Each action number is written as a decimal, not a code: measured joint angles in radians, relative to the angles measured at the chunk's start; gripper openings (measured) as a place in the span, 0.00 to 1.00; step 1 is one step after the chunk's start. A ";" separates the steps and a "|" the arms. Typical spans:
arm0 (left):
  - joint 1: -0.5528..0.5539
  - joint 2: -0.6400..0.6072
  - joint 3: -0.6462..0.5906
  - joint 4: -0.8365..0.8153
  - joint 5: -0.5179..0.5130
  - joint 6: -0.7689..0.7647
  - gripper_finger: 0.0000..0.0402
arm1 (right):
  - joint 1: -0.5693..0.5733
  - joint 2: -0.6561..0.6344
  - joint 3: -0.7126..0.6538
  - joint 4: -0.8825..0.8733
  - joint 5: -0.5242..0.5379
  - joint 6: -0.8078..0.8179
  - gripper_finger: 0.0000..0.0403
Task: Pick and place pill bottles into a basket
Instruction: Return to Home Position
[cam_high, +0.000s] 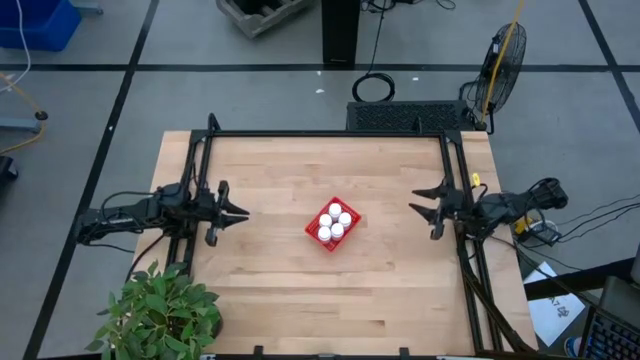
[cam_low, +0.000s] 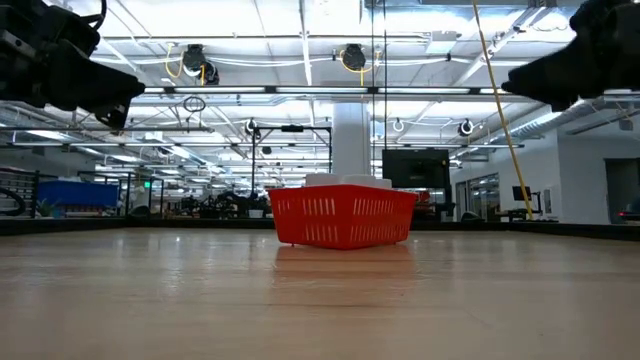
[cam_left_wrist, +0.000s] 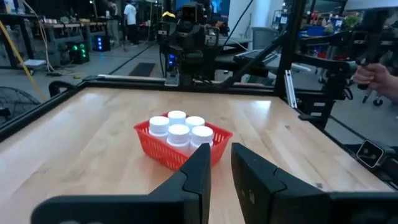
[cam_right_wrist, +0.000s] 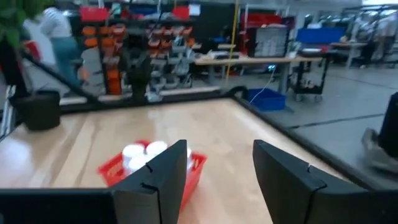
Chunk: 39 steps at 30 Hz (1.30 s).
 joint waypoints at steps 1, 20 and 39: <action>0.000 0.000 0.000 0.005 0.000 0.004 0.17 | -0.010 0.000 0.016 -0.003 -0.004 -0.005 0.44; 0.000 0.000 -0.001 0.013 -0.081 0.086 0.17 | -0.138 0.003 -0.161 0.243 -0.261 0.030 0.43; 0.000 0.000 -0.001 0.013 -0.081 0.087 0.17 | -0.138 0.006 -0.173 0.249 -0.261 -0.028 0.44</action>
